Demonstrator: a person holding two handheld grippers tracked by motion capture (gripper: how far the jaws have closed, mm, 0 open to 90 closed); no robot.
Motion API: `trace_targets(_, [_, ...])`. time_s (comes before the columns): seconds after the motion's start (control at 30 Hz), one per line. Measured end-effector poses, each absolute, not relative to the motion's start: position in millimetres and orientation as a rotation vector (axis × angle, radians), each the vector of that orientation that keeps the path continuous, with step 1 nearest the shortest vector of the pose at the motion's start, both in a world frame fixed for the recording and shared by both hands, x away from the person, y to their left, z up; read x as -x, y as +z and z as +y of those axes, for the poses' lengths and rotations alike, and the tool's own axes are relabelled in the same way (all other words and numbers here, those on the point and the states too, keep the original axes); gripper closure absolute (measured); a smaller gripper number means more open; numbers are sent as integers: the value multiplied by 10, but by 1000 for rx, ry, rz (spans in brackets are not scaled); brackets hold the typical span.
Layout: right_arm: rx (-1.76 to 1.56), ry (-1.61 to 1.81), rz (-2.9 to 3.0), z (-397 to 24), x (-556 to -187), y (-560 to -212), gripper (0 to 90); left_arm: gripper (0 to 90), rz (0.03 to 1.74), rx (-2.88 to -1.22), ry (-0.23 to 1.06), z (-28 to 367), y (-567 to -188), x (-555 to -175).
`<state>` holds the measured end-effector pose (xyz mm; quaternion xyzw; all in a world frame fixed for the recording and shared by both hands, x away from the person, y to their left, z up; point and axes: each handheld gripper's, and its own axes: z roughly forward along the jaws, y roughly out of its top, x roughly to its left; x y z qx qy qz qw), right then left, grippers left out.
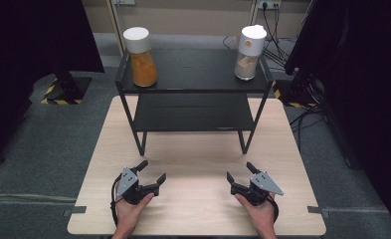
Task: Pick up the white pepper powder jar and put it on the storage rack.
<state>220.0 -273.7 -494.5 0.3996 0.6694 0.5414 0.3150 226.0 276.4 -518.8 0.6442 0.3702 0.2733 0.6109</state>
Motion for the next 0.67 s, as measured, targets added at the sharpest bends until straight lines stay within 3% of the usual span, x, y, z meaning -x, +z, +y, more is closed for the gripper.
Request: trace_targets(0.67, [-1054,1447,1729,-2748,-2162,-4990,141,121,857,-1486,623,2773,-5185,-2270])
